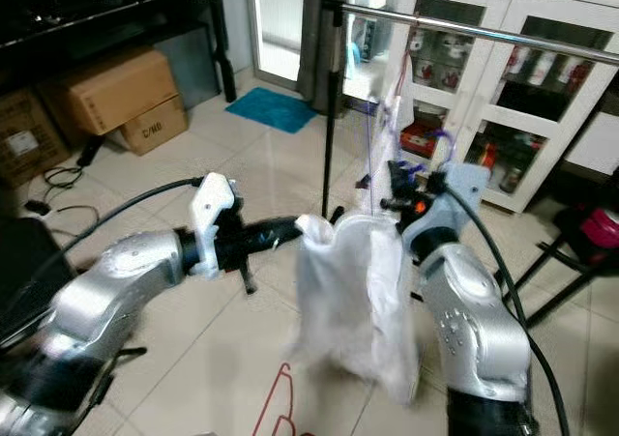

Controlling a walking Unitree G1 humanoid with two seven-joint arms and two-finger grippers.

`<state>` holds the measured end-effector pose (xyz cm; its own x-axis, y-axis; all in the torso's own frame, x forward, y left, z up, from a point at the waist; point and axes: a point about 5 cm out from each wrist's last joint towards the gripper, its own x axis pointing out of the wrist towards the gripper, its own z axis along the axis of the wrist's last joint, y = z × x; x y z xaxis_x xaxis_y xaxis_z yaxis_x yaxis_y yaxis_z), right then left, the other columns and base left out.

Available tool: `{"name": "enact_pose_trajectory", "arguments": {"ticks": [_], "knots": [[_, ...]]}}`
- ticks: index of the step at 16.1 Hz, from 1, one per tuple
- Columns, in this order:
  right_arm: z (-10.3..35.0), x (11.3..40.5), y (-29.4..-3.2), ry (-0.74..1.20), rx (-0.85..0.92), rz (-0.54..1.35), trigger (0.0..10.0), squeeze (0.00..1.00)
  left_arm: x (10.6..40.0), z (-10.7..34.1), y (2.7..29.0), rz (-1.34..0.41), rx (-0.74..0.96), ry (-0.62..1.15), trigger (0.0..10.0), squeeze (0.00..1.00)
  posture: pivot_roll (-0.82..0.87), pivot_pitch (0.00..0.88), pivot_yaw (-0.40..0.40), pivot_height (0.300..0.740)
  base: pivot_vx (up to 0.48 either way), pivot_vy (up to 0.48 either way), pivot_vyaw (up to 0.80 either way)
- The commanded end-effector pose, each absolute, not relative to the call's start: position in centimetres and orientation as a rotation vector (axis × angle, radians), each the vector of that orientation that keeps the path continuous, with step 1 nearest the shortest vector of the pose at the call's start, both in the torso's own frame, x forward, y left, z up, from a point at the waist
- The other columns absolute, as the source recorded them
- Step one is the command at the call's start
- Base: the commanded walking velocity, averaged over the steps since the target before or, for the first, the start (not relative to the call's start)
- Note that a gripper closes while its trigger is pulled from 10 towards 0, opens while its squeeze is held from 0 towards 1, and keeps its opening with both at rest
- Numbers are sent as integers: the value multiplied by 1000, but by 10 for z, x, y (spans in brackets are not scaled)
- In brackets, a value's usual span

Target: Hang hanger

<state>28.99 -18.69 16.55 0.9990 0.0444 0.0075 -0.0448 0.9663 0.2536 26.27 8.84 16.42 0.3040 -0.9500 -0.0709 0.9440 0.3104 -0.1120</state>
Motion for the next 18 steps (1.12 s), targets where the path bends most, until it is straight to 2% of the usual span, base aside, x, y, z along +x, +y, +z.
{"name": "enact_pose_trajectory", "arguments": {"ticks": [1, 3, 4, 8, 9, 11, 13, 15, 18], "knots": [[170, 296, -199, -59, 249, -49, 0, 0, 245, 177, 89, -1376, -113, 143, 0, 0, -81, 0, 30, 740, 0, 0, 0], [174, 301, -204, -106, 274, -84, 0, 0, 235, 172, 95, -1410, -103, 216, 0, 0, -78, 0, 29, 740, 0, 0, 0], [184, 305, -207, -165, 417, -84, 0, 0, 234, 157, 105, -1338, -19, 290, 0, 0, -72, 0, 28, 740, 0, 0, 0], [215, 312, -214, -376, 678, -6, 0, 0, 245, 110, 145, -982, 189, 528, 0, 0, -69, 0, 25, 740, 0, 0, 0], [218, 312, -216, -400, 705, -3, 0, 0, 242, 107, 146, -991, 177, 548, 0, 0, -69, 0, 25, 740, 0, 0, 0], [219, 313, -219, -394, 624, -18, 0, 0, 231, 109, 136, -1095, 130, 539, 0, 0, -70, 0, 23, 740, 0, 0, 0], [200, 317, -206, -248, 319, 20, 0, 0, 236, 123, 122, -1136, 74, 424, 0, 0, -75, 0, 28, 740, 0, 0, 0], [188, 315, -202, -198, 336, 11, 0, 0, 241, 129, 119, -1137, 70, 381, 0, 0, -75, 0, 28, 740, 0, 0, 0], [174, 312, -194, -158, 306, 24, 0, 0, 270, 169, 110, -1000, -51, 112, 0, 0, -75, 0, 30, 740, 0, 0, 0]]}}
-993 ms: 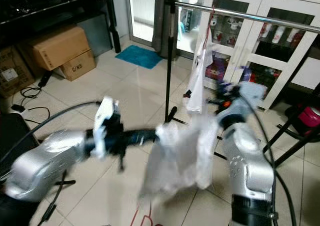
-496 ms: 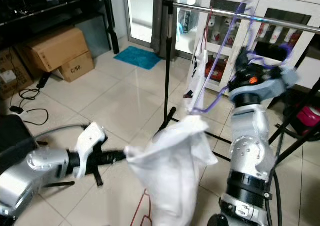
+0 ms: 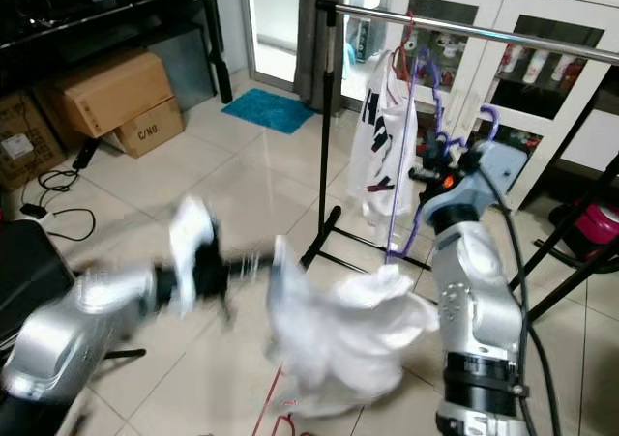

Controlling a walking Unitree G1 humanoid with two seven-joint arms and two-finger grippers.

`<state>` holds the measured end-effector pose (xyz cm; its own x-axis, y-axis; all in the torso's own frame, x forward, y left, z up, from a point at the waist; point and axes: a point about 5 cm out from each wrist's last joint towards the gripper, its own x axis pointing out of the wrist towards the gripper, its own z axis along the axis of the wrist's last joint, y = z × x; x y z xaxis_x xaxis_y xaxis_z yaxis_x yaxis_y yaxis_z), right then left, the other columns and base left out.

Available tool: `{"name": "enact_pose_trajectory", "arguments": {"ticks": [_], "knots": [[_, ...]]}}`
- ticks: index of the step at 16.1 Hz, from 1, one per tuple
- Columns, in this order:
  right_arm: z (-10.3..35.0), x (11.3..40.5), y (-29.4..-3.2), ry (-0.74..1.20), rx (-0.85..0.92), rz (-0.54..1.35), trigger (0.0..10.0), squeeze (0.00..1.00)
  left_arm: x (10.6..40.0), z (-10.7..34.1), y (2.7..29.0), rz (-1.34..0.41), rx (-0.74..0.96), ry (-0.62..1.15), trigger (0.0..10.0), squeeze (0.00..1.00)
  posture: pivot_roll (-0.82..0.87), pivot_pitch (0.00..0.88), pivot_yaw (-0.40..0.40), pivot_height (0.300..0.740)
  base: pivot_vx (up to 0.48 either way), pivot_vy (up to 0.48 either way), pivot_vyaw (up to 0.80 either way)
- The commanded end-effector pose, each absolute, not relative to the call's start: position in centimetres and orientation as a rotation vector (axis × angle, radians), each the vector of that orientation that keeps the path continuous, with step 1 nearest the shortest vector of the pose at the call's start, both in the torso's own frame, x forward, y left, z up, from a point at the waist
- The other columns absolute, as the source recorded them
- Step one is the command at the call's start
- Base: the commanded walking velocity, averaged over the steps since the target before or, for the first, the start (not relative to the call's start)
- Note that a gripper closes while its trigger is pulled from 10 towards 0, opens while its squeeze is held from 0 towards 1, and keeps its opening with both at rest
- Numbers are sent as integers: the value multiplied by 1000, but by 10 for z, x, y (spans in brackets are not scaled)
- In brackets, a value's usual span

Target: Hang hanger

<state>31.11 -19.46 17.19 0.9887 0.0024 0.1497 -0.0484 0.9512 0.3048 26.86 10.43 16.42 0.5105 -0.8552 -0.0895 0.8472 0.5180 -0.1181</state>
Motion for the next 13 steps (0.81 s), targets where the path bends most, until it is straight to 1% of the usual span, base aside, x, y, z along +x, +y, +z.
{"name": "enact_pose_trajectory", "arguments": {"ticks": [1, 2, 3, 4, 5, 6, 8, 9, 10, 11, 12, 13], "knots": [[169, 312, -189, -141, 284, 44, 0, 0, 278, 180, 105, -978, -74, 54, 0, 0, -75, 0, 30, 740, 0, 0, 0], [154, 312, -173, -48, 226, 128, 0, 0, 290, 209, 89, -1001, -144, -90, 0, 0, -77, 0, 31, 740, 0, 0, 0], [137, 310, -161, 44, 142, 206, 0, 0, 289, 233, 73, -1090, -238, -181, 0, 0, -77, 0, 31, 740, 0, 0, 0], [132, 309, -157, 64, 116, 233, 0, 0, 286, 241, 66, -1141, -274, -204, 0, 0, -81, 0, 37, 740, 0, 0, 0], [132, 312, -147, 30, 157, 242, 0, 0, 259, 247, 43, -1391, -347, -182, 0, 0, -88, 0, 46, 740, 0, 0, 0], [136, 316, -145, -13, 186, 223, 0, 0, 248, 241, 36, -1464, -338, -138, 0, 0, -90, 0, 50, 740, 0, 0, 0], [144, 323, -149, -74, 250, 162, 0, 0, 242, 230, 32, -1493, -309, -73, 0, 0, -89, 0, 52, 740, 0, 0, 0], [153, 333, -164, -146, 328, 33, 0, 0, 235, 221, 34, -1509, -292, -15, 0, 0, -88, 0, 52, 740, 0, 0, 0], [156, 336, -170, -171, 354, -14, 0, 0, 233, 220, 35, -1515, -295, -1, 0, 0, -88, 0, 52, 740, 0, 0, 0], [162, 343, -186, -230, 429, -107, 0, 0, 229, 217, 40, -1515, -300, 38, 0, 0, -71, 0, 39, 740, 0, 0, 0], [166, 345, -193, -258, 468, -138, 0, 0, 228, 214, 43, -1504, -297, 67, 0, 0, -67, 0, 36, 740, 0, 0, 0], [173, 351, -208, -322, 607, -197, 0, 0, 228, 202, 51, -1445, -257, 146, 0, 0, -57, 0, 31, 740, 0, 0, 0]]}}
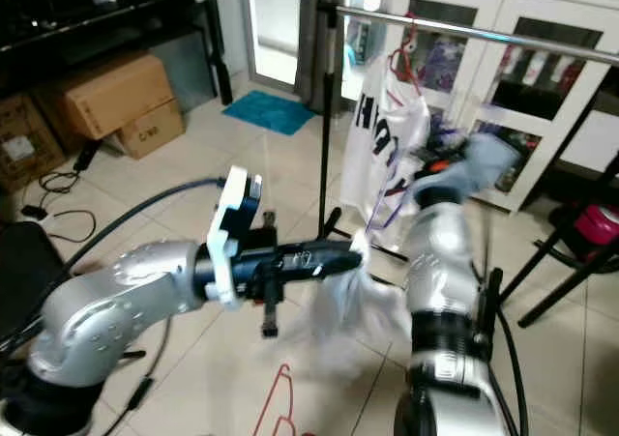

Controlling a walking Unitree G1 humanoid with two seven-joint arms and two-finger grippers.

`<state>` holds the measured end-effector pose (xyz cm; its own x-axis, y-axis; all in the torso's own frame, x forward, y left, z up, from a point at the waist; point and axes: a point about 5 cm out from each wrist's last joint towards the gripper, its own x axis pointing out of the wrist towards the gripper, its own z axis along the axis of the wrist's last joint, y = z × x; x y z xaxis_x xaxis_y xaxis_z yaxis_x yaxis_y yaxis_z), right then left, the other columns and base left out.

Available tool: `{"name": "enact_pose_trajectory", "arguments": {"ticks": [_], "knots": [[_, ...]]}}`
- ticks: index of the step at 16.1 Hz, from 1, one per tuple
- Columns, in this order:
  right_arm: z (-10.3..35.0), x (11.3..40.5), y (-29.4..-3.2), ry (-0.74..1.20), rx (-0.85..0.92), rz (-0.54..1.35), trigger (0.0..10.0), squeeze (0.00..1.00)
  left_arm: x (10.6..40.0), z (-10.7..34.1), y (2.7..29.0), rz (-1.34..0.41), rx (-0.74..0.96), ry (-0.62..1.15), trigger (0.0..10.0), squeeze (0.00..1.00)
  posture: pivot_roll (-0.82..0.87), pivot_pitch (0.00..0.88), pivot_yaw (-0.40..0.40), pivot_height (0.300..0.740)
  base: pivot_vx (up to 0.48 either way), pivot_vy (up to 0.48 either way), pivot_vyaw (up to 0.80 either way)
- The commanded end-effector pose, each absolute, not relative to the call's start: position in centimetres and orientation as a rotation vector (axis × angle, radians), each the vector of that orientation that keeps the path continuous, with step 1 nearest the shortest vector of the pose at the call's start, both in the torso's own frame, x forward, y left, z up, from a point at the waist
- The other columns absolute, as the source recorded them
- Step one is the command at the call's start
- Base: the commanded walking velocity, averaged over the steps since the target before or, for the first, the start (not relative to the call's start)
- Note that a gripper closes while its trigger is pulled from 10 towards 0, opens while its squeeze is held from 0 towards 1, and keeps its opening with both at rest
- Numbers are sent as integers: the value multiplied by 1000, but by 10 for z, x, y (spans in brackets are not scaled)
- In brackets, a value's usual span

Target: Hang hanger

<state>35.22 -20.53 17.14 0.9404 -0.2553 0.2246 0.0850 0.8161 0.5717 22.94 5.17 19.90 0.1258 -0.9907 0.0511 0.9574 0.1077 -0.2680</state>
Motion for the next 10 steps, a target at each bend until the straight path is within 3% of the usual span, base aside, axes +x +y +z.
{"name": "enact_pose_trajectory", "arguments": {"ticks": [1, 4, 5, 6, 7, 8, 9, 10], "knots": [[179, 355, -217, -370, 729, -218, 0, 0, 232, 191, 58, -1365, -213, 196, 0, 0, -52, 0, 27, 740, 0, 0, 0], [189, 360, -228, -450, 832, -216, 0, 0, 247, 170, 78, -1153, -110, 251, 0, 0, -40, 0, 22, 740, 0, 0, 0], [192, 361, -227, -431, 762, -183, 0, 0, 255, 165, 91, -1042, -72, 246, 0, 0, -39, 0, 20, 740, 0, 0, 0], [187, 357, -226, -365, 643, -145, 706, 0, 259, 164, 109, -943, -56, 234, 0, 0, -41, 0, 16, 740, 0, 0, 0], [182, 354, -226, -312, 593, -136, 10000, 0, 259, 164, 119, -906, -53, 222, 0, 0, -48, 0, 16, 740, 0, 0, 0], [178, 349, -225, -282, 567, -116, 10000, 0, 258, 164, 127, -868, -48, 215, 0, 0, -53, 0, 15, 740, 0, 0, 0], [169, 339, -224, -215, 481, -94, 10000, 0, 258, 162, 138, -805, -35, 214, 10000, 0, -58, 0, 13, 740, 0, 0, 0], [160, 323, -219, -146, 380, -56, 10000, 0, 259, 157, 152, -707, 0, 232, 10000, 0, -87, 0, 15, 740, 0, 0, -800]]}}
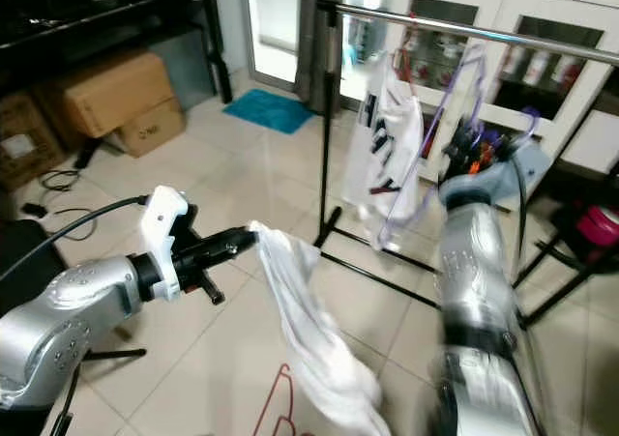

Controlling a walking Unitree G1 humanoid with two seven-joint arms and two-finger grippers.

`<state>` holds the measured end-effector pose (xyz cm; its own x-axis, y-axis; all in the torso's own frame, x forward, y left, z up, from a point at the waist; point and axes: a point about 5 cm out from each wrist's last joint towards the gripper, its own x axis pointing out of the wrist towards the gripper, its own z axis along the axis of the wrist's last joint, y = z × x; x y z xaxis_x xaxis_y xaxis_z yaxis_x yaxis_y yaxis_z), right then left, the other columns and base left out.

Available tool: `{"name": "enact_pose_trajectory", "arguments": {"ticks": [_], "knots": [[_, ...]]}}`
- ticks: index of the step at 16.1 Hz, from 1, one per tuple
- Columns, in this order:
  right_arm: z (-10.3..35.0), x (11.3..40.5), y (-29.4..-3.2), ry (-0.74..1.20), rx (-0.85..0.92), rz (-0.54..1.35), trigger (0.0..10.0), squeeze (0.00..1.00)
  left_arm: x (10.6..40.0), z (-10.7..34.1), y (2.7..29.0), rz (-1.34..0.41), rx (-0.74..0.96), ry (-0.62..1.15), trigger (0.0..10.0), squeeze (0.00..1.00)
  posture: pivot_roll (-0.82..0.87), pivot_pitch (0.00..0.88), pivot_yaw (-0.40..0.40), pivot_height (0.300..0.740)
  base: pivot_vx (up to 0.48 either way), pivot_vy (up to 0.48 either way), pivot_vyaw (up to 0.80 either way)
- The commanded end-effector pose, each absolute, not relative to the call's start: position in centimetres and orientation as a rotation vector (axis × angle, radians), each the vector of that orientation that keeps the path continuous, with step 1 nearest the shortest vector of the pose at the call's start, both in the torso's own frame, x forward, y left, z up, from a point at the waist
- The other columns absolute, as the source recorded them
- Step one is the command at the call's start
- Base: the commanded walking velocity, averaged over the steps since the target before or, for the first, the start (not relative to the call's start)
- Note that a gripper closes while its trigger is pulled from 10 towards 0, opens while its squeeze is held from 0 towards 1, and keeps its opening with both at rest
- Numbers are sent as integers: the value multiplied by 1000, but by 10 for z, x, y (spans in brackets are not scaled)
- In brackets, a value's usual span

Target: Hang hanger

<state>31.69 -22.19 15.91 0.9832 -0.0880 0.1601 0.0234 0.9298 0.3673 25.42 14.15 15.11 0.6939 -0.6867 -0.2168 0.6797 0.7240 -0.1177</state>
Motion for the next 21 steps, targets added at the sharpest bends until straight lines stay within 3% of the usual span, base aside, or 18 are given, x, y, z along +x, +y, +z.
{"name": "enact_pose_trajectory", "arguments": {"ticks": [1, 3, 6, 8, 11, 15, 21], "knots": [[150, 296, -205, -68, 247, -4, 10000, 0, 260, 147, 168, -587, 19, 263, 10000, 0, -115, 0, 21, 740, 0, 0, -800], [152, 275, -195, -56, 188, -10, 10000, 0, 258, 143, 170, -552, -1, 263, 10000, 0, -133, 0, 31, 740, 0, 0, -800], [152, 246, -176, -68, 287, 43, 10000, 0, 267, 141, 165, -362, -21, 128, 10000, 27, -147, 0, 64, 740, 0, 0, -800], [148, 239, -184, -37, 243, -90, 10000, 0, 271, 137, 157, -333, 6, 125, 10000, 0, -174, 0, 80, 740, 0, 0, -800], [158, 233, -183, -15, 290, -24, 10000, 0, 273, 137, 135, -502, 17, 144, 10000, 0, -222, 0, 78, 740, 0, 0, -794], [167, 221, -164, 17, 144, 130, 10000, 0, 269, 133, 140, -472, 19, 149, 10000, 0, -252, 0, 67, 740, 0, 0, -800], [164, 219, -161, 87, 152, 196, 10000, 0, 262, 134, 147, -393, -38, 145, 10000, 0, -218, 0, 23, 740, 0, 0, -793]]}}
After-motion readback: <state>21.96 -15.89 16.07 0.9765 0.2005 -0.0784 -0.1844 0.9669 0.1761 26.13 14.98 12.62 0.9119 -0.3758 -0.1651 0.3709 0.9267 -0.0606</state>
